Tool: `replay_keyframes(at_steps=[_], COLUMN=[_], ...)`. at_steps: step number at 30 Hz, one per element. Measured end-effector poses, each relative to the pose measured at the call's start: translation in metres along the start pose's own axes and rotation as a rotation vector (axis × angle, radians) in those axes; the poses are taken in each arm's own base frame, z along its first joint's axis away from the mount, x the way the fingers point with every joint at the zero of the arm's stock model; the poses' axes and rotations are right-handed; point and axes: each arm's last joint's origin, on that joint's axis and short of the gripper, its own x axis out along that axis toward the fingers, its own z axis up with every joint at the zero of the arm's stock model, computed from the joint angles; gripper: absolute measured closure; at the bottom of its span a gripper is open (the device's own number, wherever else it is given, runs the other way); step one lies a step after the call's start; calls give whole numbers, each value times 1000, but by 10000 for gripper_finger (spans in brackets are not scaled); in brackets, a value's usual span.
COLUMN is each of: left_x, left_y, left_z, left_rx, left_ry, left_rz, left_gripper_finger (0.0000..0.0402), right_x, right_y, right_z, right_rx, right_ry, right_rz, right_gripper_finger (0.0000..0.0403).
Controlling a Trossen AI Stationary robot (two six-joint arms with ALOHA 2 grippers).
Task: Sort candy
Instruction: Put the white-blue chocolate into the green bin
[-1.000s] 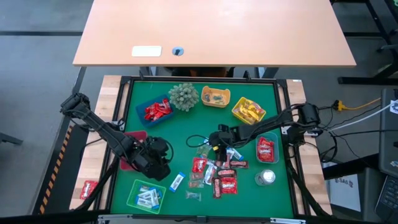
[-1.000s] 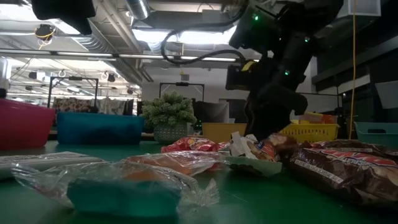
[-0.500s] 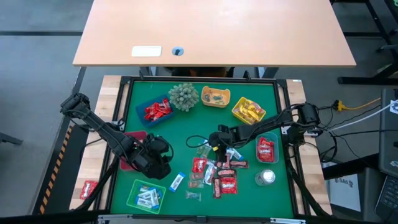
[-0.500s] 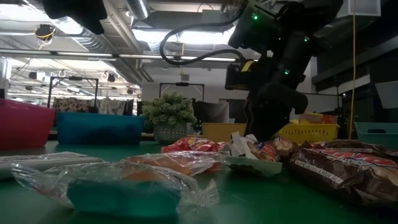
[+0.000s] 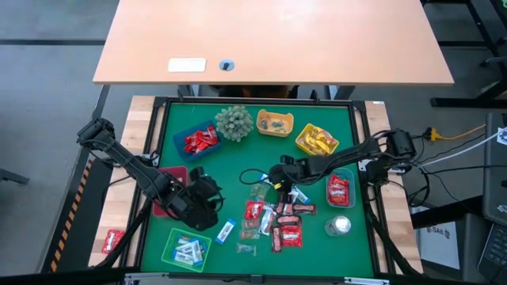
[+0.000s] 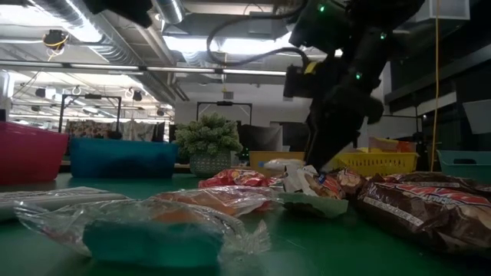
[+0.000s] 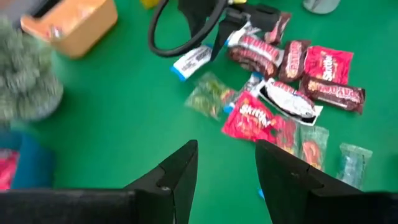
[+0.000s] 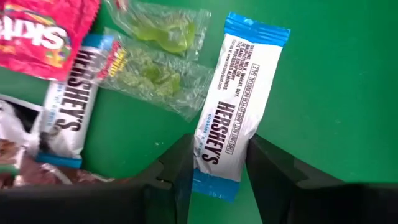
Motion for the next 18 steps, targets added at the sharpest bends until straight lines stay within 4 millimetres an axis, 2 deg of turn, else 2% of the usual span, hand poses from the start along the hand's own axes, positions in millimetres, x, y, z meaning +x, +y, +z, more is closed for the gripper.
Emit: replay_keyframes(at_steps=[7, 14, 18], left_x=[0, 3, 6], left_y=[-5, -6, -6], left_z=[7, 22, 36], left_rx=[170, 445, 600], left_ry=[-88, -194, -272], left_rz=[-18, 14, 30], left_gripper_finger=[254, 254, 254], right_x=[-23, -49, -53], right_y=[1, 7, 1], right_z=[10, 27, 34], right_rx=[7, -20, -35], right_ry=[-96, -272, -311], right_rz=[57, 296, 378], right_gripper_finger=[268, 268, 267])
